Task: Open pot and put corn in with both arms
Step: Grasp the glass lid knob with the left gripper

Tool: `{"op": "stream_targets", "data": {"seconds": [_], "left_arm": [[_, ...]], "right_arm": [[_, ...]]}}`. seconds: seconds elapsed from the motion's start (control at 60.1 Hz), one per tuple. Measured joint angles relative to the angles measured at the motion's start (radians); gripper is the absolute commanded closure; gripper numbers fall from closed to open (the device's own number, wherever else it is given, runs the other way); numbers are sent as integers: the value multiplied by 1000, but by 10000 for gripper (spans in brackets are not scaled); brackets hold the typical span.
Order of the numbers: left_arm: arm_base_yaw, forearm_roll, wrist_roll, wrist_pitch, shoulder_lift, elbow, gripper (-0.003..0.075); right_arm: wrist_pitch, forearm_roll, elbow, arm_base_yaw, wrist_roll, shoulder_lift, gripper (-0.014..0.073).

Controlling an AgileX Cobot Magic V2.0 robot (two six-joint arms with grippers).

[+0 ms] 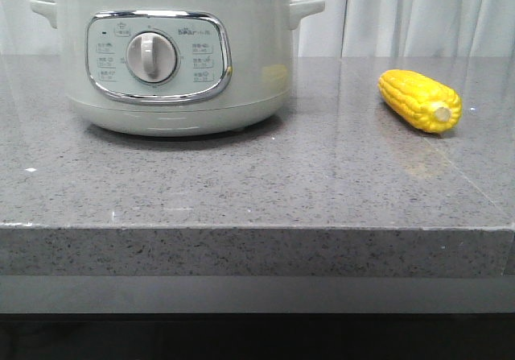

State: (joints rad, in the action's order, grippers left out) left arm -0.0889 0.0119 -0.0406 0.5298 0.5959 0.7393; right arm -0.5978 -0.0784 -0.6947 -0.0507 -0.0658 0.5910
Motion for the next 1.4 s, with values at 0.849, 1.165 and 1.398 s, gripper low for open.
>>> {"op": "stream_targets", "data": {"seconds": [0.849, 1.165, 1.398], "left_arm": [[-307, -1, 0, -291, 429, 226, 174], [-383, 23, 0, -365, 710, 459, 174], [-383, 42, 0, -366, 872, 599, 174]], "right_arm": [[-12, 0, 0, 0, 29, 2, -43], [-13, 0, 0, 0, 29, 2, -43], [-13, 0, 0, 0, 29, 2, -43]]}}
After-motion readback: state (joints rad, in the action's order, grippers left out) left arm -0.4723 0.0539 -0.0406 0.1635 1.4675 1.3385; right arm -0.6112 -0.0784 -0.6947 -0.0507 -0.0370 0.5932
